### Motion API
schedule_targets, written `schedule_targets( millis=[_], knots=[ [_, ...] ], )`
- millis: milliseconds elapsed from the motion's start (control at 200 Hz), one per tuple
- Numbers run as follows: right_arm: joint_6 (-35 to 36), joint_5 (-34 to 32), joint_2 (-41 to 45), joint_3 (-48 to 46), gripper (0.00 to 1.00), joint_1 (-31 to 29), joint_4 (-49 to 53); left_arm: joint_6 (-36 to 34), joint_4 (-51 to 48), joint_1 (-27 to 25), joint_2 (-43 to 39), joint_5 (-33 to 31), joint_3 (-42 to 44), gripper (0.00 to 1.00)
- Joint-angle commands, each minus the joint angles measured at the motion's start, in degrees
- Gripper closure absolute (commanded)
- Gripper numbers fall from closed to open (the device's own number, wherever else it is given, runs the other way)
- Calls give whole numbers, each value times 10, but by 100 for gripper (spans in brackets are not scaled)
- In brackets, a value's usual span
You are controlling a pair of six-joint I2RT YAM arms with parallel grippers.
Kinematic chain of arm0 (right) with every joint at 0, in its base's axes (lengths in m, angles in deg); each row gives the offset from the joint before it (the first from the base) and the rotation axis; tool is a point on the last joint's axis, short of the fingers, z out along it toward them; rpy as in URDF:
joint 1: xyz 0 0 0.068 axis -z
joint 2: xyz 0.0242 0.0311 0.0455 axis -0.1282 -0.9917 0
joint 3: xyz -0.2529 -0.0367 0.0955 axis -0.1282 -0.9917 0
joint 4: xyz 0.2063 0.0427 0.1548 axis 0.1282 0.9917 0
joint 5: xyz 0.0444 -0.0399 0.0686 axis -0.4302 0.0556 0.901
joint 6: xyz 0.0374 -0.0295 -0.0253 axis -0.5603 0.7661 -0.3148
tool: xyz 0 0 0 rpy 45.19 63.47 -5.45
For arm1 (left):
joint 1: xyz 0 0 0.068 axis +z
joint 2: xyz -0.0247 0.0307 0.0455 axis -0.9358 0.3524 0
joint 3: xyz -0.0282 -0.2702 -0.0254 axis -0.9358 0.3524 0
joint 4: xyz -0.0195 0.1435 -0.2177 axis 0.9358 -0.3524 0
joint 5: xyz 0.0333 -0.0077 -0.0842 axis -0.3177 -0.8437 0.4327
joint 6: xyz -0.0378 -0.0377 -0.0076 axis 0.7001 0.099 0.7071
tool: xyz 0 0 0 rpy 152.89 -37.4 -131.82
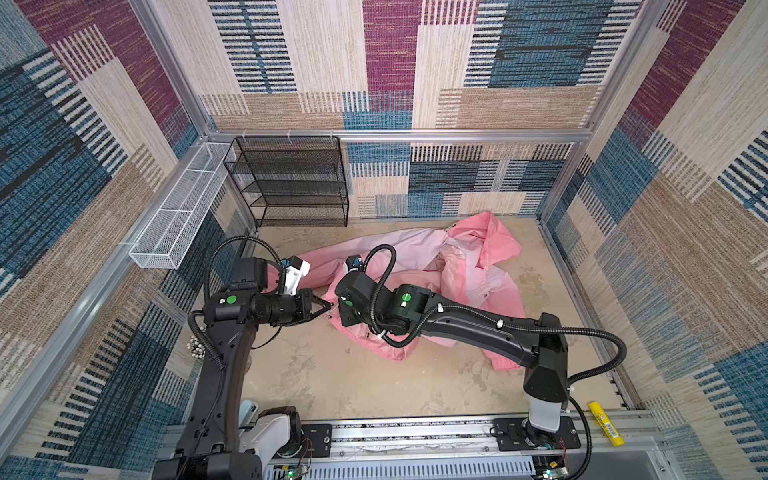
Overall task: Zip up the jacket
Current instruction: 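Reach the right gripper to the slider near the left gripper and grasp it, then pull the slider with the right gripper away from the left gripper holding the hem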
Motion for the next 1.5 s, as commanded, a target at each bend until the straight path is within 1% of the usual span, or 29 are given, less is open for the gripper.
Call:
schedule_targets(
  millis=[0, 55, 120, 245, 321, 416, 596, 701, 751, 832, 852, 882, 947, 1002, 1077, 1157, 1202, 1242, 1308, 1393, 1458, 1493],
  knots=[
    [-10, -35, 3, 5, 71, 1, 29, 6, 13, 0, -4, 19, 4, 100],
    [-11, -34, 3, 4, 72, 1, 30, 6, 13, 0, -3, 20, 4, 100],
    [-8, -30, 4, 2, 76, 1, 28, 6, 14, 0, -3, 20, 4, 100],
    [-3, -32, 6, 2, 90, 1, 31, 8, 15, 0, -3, 19, 3, 100],
    [-2, -36, 11, 0, 95, 1, 33, 10, 15, 0, -3, 18, 3, 100],
    [5, -36, 21, -10, 100, 1, 26, 9, 15, 0, -5, 13, 6, 100],
    [34, -9, 33, -26, 100, 1, 19, 12, 15, 0, 0, 11, 6, 100],
    [54, 6, 27, -19, 100, 2, 41, 10, 15, 0, 0, 7, 4, 100],
    [63, 26, 17, -3, 100, 6, 60, 9, 17, 0, 0, 8, 4, 100],
    [78, 82, -1, 20, 100, 14, 78, 15, 32, 0, -1, 23, 14, 100],
    [83, 98, -5, 24, 100, 14, 78, 19, 37, 0, -2, 26, 19, 94],
    [90, 121, -11, 31, 100, 15, 80, 21, 43, 0, -3, 32, 24, 82],
    [94, 154, -23, 45, 100, 18, 86, 28, 56, 0, -5, 42, 38, 61],
    [98, 182, -31, 51, 100, 26, 88, 32, 70, 0, -13, 52, 53, 52],
    [104, 216, -39, 59, 100, 39, 93, 57, 108, 1, -30, 42, 87, 42],
    [109, 227, -46, 73, 100, 49, 105, 87, 181, 2, -52, 71, 134, 40],
    [110, 233, -47, 76, 100, 53, 106, 110, 208, 2, -63, 75, 155, 39],
    [112, 241, -45, 76, 100, 55, 102, 122, 216, 2, -70, 70, 167, 39],
    [114, 252, -40, 77, 100, 63, 96, 124, 201, 2, -79, 55, 174, 39],
    [114, 291, -27, 66, 100, 77, 75, 126, 196, 2, -97, 37, 188, 38],
    [117, 312, -27, 71, 100, 83, 82, 146, 233, 2, -121, 37, 213, 36],
    [119, 314, -31, 78, 100, 83, 95, 166, 280, 2, -134, 65, 231, 35]
  ],
)
